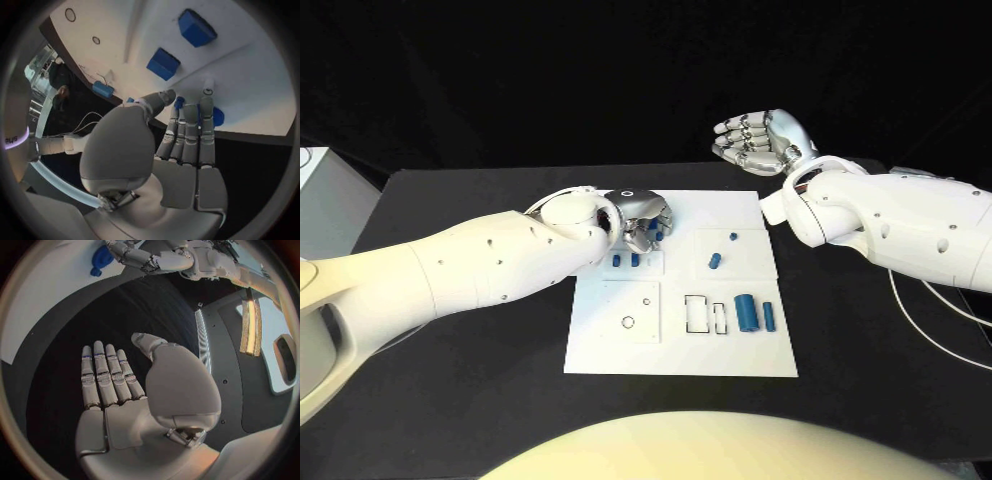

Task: Assemble the parts on the task board

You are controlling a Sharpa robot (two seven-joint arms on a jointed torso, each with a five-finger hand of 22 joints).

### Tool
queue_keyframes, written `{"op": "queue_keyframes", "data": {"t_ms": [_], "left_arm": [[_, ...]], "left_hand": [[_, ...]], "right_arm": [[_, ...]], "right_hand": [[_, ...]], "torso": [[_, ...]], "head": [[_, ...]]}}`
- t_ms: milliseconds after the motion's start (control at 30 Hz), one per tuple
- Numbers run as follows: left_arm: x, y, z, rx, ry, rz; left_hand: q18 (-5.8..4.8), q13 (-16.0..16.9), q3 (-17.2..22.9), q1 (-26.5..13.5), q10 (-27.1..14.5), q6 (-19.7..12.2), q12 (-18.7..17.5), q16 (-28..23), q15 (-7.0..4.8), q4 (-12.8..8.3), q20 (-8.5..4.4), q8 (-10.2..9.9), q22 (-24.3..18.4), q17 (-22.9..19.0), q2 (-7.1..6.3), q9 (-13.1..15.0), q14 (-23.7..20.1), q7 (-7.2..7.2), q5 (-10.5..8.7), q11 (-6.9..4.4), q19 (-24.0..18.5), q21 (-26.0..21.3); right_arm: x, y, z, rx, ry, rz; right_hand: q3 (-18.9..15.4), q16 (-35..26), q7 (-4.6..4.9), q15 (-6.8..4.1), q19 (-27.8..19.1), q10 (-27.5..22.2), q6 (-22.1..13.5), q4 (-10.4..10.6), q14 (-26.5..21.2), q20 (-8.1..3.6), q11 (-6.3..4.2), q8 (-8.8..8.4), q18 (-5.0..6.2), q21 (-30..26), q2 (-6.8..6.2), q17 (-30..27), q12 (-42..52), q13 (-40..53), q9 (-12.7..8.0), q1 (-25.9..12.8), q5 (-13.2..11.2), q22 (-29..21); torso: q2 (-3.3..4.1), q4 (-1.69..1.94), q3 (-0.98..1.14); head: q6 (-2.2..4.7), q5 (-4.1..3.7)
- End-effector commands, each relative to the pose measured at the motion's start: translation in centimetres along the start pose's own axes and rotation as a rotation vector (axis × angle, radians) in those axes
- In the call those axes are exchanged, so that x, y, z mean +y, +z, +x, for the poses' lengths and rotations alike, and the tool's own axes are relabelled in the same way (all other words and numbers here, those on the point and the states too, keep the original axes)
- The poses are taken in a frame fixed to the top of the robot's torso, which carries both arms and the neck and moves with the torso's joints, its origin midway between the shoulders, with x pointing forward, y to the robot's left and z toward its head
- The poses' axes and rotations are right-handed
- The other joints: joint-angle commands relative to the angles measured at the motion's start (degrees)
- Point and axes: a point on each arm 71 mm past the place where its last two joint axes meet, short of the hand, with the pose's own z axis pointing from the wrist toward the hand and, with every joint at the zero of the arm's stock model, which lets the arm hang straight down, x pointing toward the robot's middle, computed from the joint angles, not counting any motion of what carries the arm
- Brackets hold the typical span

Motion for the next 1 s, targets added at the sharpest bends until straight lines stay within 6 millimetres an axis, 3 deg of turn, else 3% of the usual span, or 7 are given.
{"op": "queue_keyframes", "data": {"t_ms": [33,300,467,800,1000], "left_arm": [[-0.02,0.17,0.12,0.019,0.021,-0.024],[0.07,0.21,0.12,0.022,0.022,-0.032],[0.02,0.22,0.14,0.026,0.021,-0.029],[-0.15,0.23,0.13,0.024,0.018,-0.014],[-0.22,0.23,0.02,0.008,0.017,-0.008]], "left_hand": [[0.83,-0.2,0.1,0.0,0.0,0.7,-0.4,0.5,0.06,-0.3,0.02,-0.4,0.1,-0.2,0.65,-0.2,-0.1,0.15,-0.06,0.07,0.5,0.1],[0.82,-1.2,0.8,0.5,1.9,2.2,-0.8,1.6,0.17,-0.6,-0.05,-0.9,0.8,-0.9,1.33,-0.9,0.4,0.40,-0.06,0.06,0.8,1.0],[0.85,-2.6,1.6,0.4,5.5,3.8,-1.9,3.9,-0.04,-0.8,-0.14,-1.5,1.8,0.3,1.91,-1.6,2.3,0.42,-0.17,-0.32,0.9,2.3],[0.88,-4.4,1.4,0.0,13.8,8.2,-4.5,8.6,-1.10,-0.7,-0.87,-1.8,2.6,5.2,3.01,-1.4,7.6,0.09,-0.38,-1.73,1.7,3.6],[0.19,-4.8,0.9,0.2,18.1,10.8,-6.3,11.1,-1.77,-0.9,-1.47,-1.7,4.6,9.5,3.82,-0.6,11.6,-0.06,-0.38,-2.53,5.1,6.5]], "right_arm": [[0.14,0.02,0.20,0.016,0.005,-0.011],[0.15,0.03,0.23,0.016,0.006,-0.011],[0.16,0.04,0.25,0.017,0.006,-0.011],[0.18,0.03,0.28,0.018,0.007,-0.012],[0.18,0.04,0.27,0.017,0.007,-0.012]], "right_hand": [[0.0,-0.1,2.92,0.18,-0.2,0.2,0.5,-0.3,0.0,0.03,0.00,-0.39,-0.02,-0.1,0.61,0.0,-0.3,0.0,-0.1,-0.1,0.3,0.0],[0.0,-0.1,2.92,0.18,-0.2,0.2,0.5,-0.3,0.0,0.03,0.00,-0.39,-0.02,-0.1,0.61,0.0,-0.3,0.0,-0.1,-0.1,0.3,0.0],[0.0,-0.1,2.92,0.18,-0.2,0.2,0.5,-0.3,0.0,0.03,0.00,-0.39,-0.02,-0.1,0.61,0.0,-0.3,0.0,-0.1,-0.1,0.3,0.0],[0.1,-0.1,2.92,0.17,-0.3,0.3,0.5,-0.3,0.1,0.03,-0.01,-0.41,-0.01,0.0,0.71,-0.1,-0.4,0.0,-0.1,-0.1,0.3,-0.1],[0.1,-0.1,2.92,0.17,-0.3,0.3,0.5,-0.3,0.1,0.03,-0.01,-0.41,-0.01,0.0,0.71,-0.1,-0.4,0.0,-0.1,-0.1,0.3,-0.1]], "torso": [[0.01,-0.04,-0.05],[-0.02,0.03,-0.05],[-0.07,0.01,-0.02],[-0.05,-0.01,-0.01],[-0.04,0.06,-0.01]], "head": [[0.00,0.01],[0.00,-0.05],[0.00,-0.09],[0.00,-0.09],[0.00,-0.12]]}}
